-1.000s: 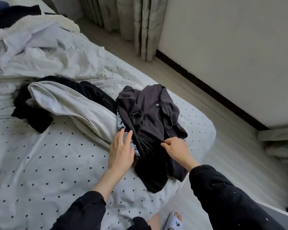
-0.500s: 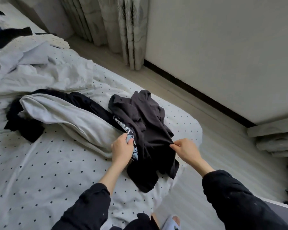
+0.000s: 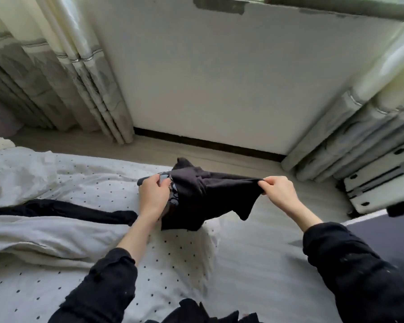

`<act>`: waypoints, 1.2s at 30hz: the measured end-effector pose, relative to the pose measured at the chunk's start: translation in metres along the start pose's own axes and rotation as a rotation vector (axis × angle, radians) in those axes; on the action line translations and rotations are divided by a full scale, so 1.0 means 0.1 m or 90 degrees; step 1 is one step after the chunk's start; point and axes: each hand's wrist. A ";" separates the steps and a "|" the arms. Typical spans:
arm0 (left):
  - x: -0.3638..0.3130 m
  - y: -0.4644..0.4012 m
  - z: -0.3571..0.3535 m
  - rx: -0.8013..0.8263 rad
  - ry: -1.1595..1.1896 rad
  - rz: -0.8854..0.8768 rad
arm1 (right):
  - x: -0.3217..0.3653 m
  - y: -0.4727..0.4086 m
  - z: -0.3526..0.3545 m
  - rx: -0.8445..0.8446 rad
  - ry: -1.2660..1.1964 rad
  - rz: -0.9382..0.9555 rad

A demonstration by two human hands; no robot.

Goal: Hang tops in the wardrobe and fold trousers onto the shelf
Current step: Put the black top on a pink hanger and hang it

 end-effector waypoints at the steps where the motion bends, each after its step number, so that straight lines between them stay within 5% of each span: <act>1: -0.10 0.04 -0.11 0.020 0.003 -0.010 | -0.11 0.03 0.12 -0.021 -0.019 -0.005; 9: -0.91 0.41 -1.02 0.128 0.073 -0.061 | -1.46 0.51 1.55 -0.243 -0.171 -0.136; 15: -1.27 0.88 -1.69 0.239 0.104 -0.058 | -2.05 0.98 2.25 -0.268 -0.468 -0.190; 20: -1.84 1.64 -2.22 0.420 0.115 -0.140 | -2.22 1.25 2.51 -0.268 -0.534 -0.200; 26: -2.39 2.64 -2.56 0.813 0.133 -0.307 | -2.31 1.59 2.83 -0.278 -0.655 -0.261; 31: -2.64 2.86 -2.89 0.607 0.008 -0.437 | -2.48 1.93 3.14 -0.323 -0.751 -0.285; 36: -3.08 2.76 -2.88 0.526 0.121 -0.446 | -2.80 2.25 3.37 -0.415 -0.798 -0.342</act>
Point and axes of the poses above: each hand's wrist, its own y-axis away from the middle knuckle, its own z-axis out of the back of the hand, x = y × z, and after that the axes turned 7 degrees about -z, right-handed
